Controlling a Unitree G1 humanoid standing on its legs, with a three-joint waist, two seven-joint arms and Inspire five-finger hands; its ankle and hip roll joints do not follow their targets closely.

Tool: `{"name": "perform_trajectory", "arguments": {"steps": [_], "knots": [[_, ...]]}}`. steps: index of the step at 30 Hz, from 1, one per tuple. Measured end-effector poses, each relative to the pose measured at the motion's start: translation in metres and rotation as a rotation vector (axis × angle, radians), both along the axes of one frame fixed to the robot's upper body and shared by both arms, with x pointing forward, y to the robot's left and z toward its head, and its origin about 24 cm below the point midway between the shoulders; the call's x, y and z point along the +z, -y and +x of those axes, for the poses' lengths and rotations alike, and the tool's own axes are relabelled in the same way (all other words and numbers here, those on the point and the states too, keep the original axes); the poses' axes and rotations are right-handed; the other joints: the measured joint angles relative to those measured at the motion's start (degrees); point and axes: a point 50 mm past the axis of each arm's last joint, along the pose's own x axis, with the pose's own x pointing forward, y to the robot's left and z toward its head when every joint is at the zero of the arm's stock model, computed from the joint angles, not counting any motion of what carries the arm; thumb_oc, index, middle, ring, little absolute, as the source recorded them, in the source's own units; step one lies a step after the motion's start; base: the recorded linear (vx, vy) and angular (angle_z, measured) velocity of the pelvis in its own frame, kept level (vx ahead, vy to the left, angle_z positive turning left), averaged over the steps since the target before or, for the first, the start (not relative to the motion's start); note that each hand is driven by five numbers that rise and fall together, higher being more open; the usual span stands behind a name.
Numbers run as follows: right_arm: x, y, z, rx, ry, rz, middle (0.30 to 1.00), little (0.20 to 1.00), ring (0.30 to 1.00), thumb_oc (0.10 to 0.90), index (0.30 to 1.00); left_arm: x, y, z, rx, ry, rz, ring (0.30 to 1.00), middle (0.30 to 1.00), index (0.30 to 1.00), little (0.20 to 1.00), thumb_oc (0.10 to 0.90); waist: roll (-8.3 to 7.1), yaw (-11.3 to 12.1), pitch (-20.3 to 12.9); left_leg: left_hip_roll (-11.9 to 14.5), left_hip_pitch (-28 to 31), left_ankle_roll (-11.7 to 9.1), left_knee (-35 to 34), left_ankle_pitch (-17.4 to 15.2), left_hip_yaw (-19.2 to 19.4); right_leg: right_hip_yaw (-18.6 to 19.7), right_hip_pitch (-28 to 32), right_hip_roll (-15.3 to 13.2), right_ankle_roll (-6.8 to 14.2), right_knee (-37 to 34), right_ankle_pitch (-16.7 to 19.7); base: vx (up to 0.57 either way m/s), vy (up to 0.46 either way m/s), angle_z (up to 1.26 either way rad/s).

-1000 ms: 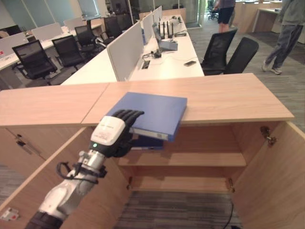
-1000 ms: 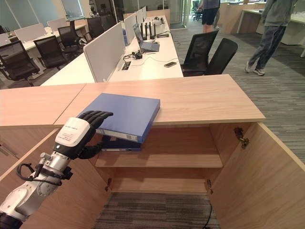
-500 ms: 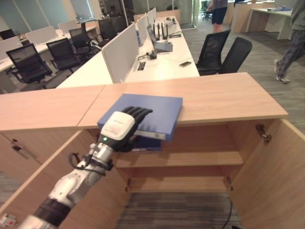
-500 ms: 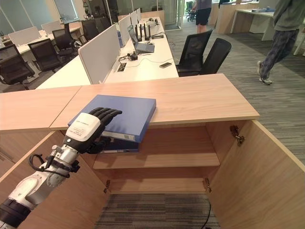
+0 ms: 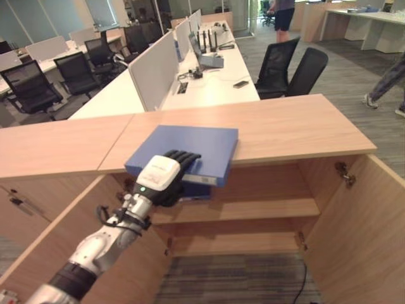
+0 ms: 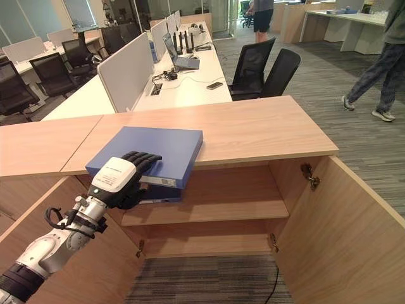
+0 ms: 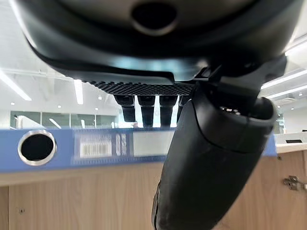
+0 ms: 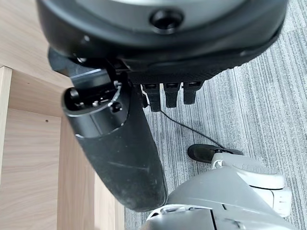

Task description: Put the empty folder in the office cabinet

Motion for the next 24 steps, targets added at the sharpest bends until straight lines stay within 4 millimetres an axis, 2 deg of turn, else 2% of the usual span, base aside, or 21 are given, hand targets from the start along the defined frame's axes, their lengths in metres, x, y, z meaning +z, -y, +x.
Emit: {"name": "perform_trajectory", "arguments": {"steps": [11, 12, 13, 21, 24], "knots": [[0.0, 0.0, -0.002, -0.003, -0.007, -0.001, 0.9, 0.9, 0.9, 0.8, 0.9, -0.001, -0.005, 0.007, 0.034, -0.002, 0.025, 0.9, 0.9, 0.9, 0.9, 0.8, -0.15, -1.0, 0.0, 0.0, 0.0, 0.0, 0.0, 0.0, 0.1, 0.1, 0.0, 0.0, 0.1, 0.0, 0.1, 0.0, 0.0, 0.0], [0.0, 0.0, -0.003, -0.003, -0.008, -0.001, 0.9, 0.9, 0.9, 0.8, 0.9, -0.001, -0.006, 0.008, 0.038, -0.001, 0.031, 0.528, 0.528, 0.528, 0.528, 0.552, -0.22, -1.0, 0.0, 0.0, 0.0, 0.0, 0.0, 0.0, 0.2, 0.2, 0.0, 0.1, 0.1, 0.0, 0.1, 0.0, 0.0, 0.0], [0.0, 0.0, -0.003, -0.004, -0.009, -0.001, 0.9, 0.9, 0.9, 0.8, 0.9, -0.001, -0.006, 0.009, 0.038, 0.002, 0.039, 0.3, 0.3, 0.3, 0.3, 0.4, -0.26, -1.0, 0.0, 0.0, 0.0, 0.0, 0.0, 0.0, 0.2, 0.2, 0.0, 0.1, 0.1, 0.0, 0.1, 0.0, 0.0, 0.0], [-0.001, -0.002, -0.003, -0.005, -0.015, 0.005, 0.9, 0.9, 0.9, 0.8, 0.9, 0.008, 0.002, 0.016, 0.04, 0.068, 0.0, 0.3, 0.3, 0.3, 0.3, 0.4, -1.3, -1.0, -0.8, 0.0, 0.0, 0.0, 0.0, 0.0, 0.3, 0.2, 0.1, 0.0, 0.1, 0.0, 0.1, 0.0, 0.0, 0.0], [-0.002, -0.003, -0.005, -0.007, -0.022, 0.009, 0.9, 0.9, 0.9, 0.8, 0.9, 0.019, 0.005, 0.019, 0.03, 0.123, -0.034, 0.3, 0.3, 0.3, 0.3, 0.4, -1.52, -0.9, -0.9, 0.0, 0.0, 0.0, 0.0, 0.0, 0.2, 0.2, 0.1, 0.0, 0.1, 0.0, 0.1, 0.0, 0.0, 0.0]]}}
